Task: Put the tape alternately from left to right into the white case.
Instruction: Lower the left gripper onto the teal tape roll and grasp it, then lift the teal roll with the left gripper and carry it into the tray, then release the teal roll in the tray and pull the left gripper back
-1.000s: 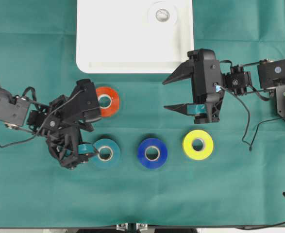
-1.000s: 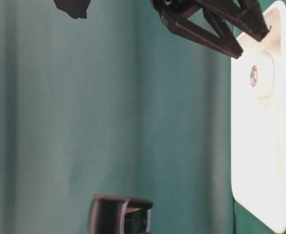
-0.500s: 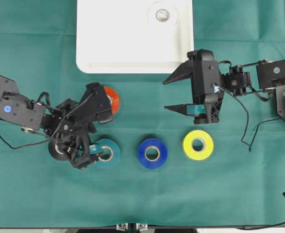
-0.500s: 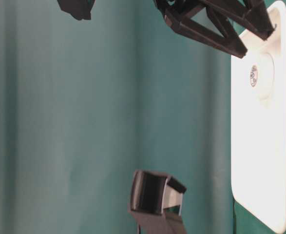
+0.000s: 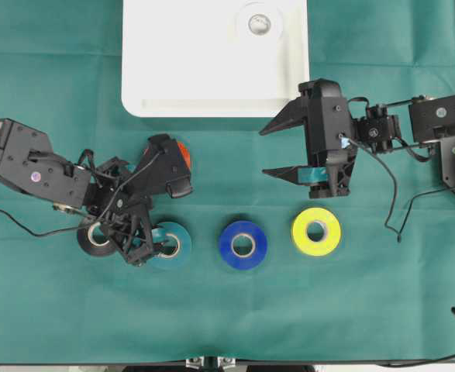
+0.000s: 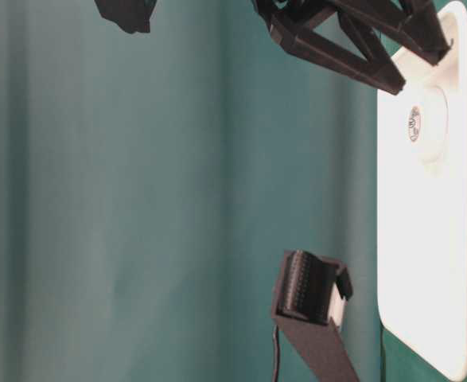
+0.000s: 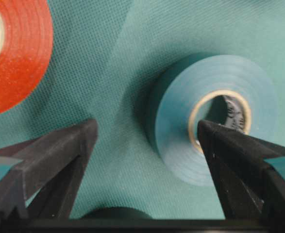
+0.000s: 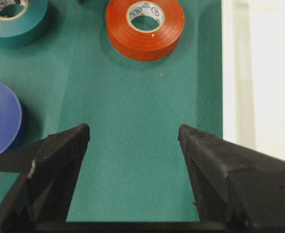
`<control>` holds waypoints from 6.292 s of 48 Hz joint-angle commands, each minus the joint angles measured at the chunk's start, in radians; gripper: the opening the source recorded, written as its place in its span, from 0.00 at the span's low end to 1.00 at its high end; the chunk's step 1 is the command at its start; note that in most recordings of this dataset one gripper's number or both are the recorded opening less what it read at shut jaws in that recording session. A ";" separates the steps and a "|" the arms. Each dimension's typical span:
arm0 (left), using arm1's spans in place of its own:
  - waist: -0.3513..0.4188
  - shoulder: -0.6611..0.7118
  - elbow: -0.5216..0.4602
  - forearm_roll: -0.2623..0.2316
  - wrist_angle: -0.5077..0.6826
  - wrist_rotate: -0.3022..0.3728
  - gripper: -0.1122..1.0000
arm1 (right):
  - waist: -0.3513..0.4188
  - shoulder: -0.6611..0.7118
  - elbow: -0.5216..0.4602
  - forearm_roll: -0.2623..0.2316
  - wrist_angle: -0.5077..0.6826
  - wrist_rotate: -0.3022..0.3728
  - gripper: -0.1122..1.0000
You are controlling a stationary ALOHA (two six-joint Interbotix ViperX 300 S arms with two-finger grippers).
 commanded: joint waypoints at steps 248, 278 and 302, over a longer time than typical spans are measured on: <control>0.574 -0.173 -0.008 0.009 0.009 0.788 0.94 | 0.023 -0.006 -0.015 0.002 -0.023 0.017 0.81; 0.356 -0.342 0.112 0.009 -0.028 0.792 0.94 | 0.023 -0.006 -0.014 0.002 -0.035 0.015 0.81; 0.199 -0.365 0.161 0.008 -0.276 0.785 0.94 | 0.023 -0.006 -0.009 0.002 -0.043 0.015 0.81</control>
